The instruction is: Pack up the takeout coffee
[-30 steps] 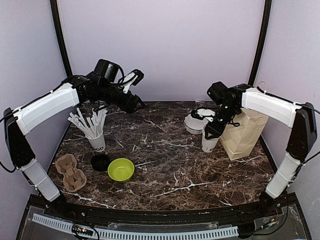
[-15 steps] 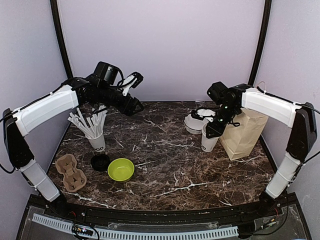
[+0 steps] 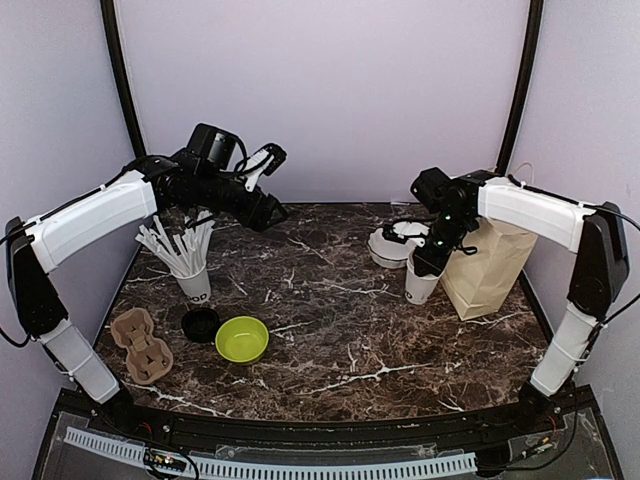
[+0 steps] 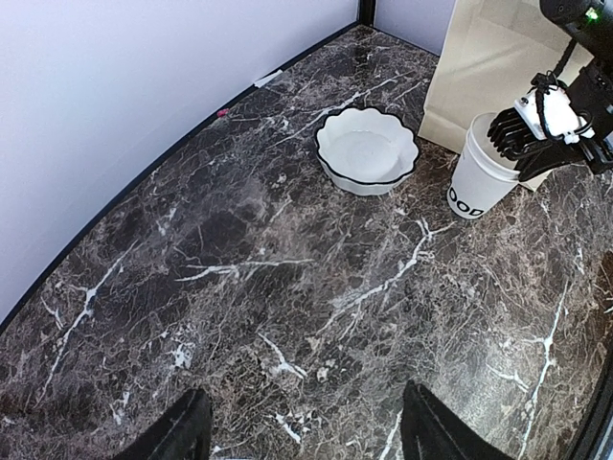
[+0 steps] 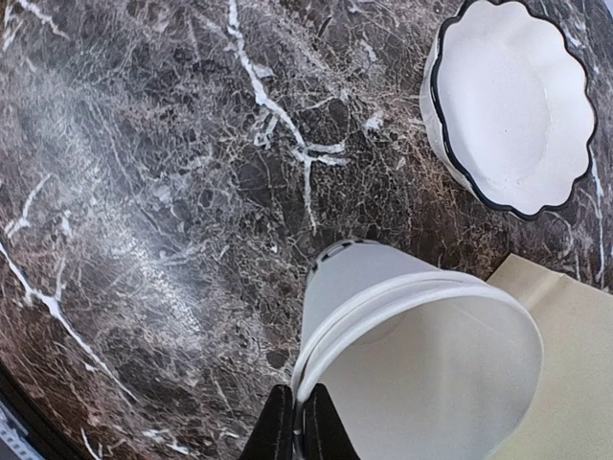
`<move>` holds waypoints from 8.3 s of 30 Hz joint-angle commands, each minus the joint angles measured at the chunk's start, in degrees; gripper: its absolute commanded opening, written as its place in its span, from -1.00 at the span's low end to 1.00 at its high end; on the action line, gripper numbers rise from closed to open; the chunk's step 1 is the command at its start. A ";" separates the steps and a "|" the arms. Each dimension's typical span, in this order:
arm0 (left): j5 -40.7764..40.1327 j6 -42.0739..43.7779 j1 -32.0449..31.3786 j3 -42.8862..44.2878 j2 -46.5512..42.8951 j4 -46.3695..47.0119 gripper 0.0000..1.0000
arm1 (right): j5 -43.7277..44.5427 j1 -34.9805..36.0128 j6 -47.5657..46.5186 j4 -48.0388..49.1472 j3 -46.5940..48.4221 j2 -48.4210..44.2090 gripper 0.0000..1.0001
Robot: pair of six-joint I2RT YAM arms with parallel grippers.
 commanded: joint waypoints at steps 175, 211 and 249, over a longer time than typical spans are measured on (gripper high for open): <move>18.84 1.29 0.77 -19.28 -1.93 40.93 0.46 | -37.37 4.90 -12.04 -2.95 52.21 13.64 0.12; -13.93 -0.49 0.79 -13.24 -10.12 15.38 0.96 | -8.97 9.07 -16.04 3.35 47.33 19.99 -1.00; -9.97 -3.66 0.77 -14.45 -14.98 15.73 0.81 | 6.22 13.95 -17.90 3.64 48.47 35.76 -0.34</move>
